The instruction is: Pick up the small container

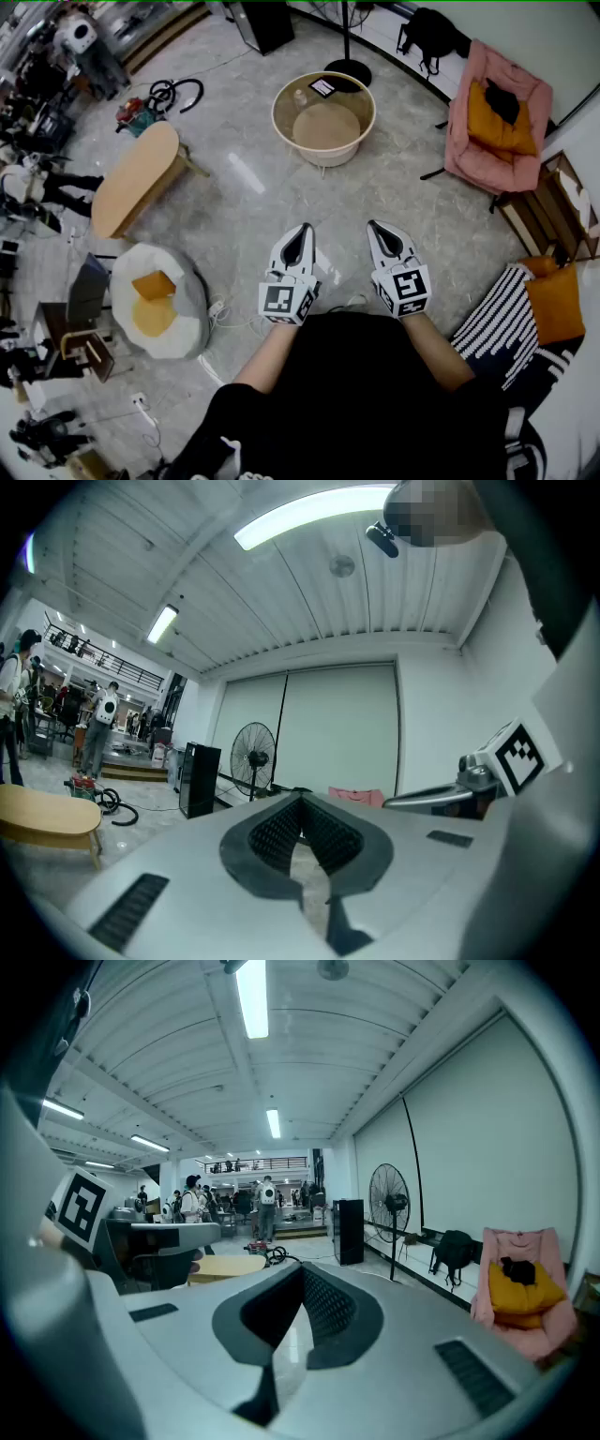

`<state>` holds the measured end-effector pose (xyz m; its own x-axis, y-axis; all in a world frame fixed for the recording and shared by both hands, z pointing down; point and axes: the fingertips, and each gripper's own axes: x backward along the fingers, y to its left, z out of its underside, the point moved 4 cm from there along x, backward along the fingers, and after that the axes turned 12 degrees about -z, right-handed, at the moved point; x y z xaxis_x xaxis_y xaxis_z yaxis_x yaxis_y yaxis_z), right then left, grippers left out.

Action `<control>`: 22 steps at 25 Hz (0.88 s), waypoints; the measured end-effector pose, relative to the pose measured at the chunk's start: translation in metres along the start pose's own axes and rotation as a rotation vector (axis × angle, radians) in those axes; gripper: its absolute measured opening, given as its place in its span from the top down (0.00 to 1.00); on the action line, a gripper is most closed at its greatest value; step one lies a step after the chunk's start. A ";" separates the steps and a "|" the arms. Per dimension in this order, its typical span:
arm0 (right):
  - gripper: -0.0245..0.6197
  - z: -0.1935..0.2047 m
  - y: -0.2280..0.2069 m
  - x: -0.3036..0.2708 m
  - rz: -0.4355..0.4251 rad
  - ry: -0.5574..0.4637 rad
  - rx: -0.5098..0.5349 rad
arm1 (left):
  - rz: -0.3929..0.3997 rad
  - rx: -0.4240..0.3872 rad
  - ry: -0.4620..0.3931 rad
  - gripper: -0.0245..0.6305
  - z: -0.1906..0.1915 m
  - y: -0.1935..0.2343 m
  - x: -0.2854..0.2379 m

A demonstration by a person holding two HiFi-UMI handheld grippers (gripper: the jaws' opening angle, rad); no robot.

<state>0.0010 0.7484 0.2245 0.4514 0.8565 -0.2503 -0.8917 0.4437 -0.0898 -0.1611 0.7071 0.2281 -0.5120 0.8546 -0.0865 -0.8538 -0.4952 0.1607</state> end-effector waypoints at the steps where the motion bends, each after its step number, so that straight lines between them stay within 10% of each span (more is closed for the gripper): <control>1: 0.94 0.005 -0.006 0.004 0.011 -0.002 -0.005 | -0.001 -0.003 -0.014 0.93 0.000 -0.005 0.000; 12: 0.94 0.019 -0.015 0.022 -0.118 -0.076 0.006 | -0.014 -0.002 0.004 0.93 0.021 -0.035 -0.007; 22: 0.94 0.028 -0.063 -0.009 -0.016 -0.012 0.012 | 0.046 0.008 -0.006 0.93 0.029 -0.013 -0.077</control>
<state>0.0544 0.7201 0.2596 0.4663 0.8521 -0.2377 -0.8838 0.4606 -0.0825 -0.1079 0.6527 0.2613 -0.5502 0.8319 -0.0725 -0.8285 -0.5329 0.1721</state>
